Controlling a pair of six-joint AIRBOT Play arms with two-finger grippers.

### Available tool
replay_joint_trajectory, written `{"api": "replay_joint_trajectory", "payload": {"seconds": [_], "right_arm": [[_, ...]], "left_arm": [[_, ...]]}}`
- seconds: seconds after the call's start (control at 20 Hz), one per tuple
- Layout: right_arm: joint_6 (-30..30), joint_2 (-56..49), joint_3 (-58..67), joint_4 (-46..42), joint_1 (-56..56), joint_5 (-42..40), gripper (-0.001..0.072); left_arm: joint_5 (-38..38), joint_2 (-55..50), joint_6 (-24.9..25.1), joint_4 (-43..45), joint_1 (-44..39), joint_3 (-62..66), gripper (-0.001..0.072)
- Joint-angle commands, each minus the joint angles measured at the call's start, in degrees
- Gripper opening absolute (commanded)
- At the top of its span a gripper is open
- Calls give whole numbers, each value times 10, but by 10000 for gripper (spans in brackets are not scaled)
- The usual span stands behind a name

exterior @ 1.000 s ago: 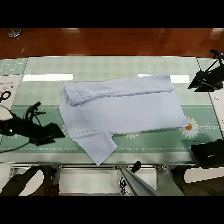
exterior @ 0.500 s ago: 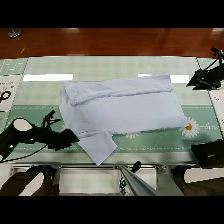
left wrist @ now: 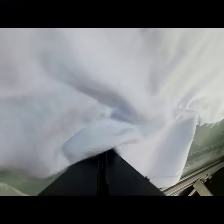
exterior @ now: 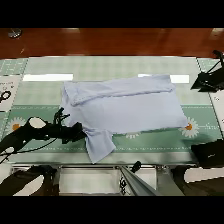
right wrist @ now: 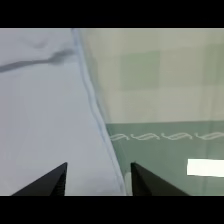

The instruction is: Fold the shirts.

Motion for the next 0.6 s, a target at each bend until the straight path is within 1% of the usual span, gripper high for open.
{"api": "replay_joint_trajectory", "payload": {"seconds": [0.0,0.05,0.1,0.2,0.35,0.45,0.55], "right_arm": [[1,1,-33,-19,-50,43,492],[-8,1,-56,11,-72,55,507],[-18,6,-89,46,-94,54,551],[-39,20,-151,81,-118,27,550],[-56,27,-216,60,-118,7,550],[-59,27,-234,22,-118,-5,548],[-59,26,-239,18,-118,-18,541]], "left_arm": [[9,-6,38,1,-3,-1,12],[8,-6,45,0,-4,-1,12],[6,-5,47,0,-4,-1,12],[6,-2,52,0,-4,-1,12],[6,2,56,0,-4,-1,13],[6,5,56,0,-4,-1,12],[7,6,56,0,-4,-1,13]]}}
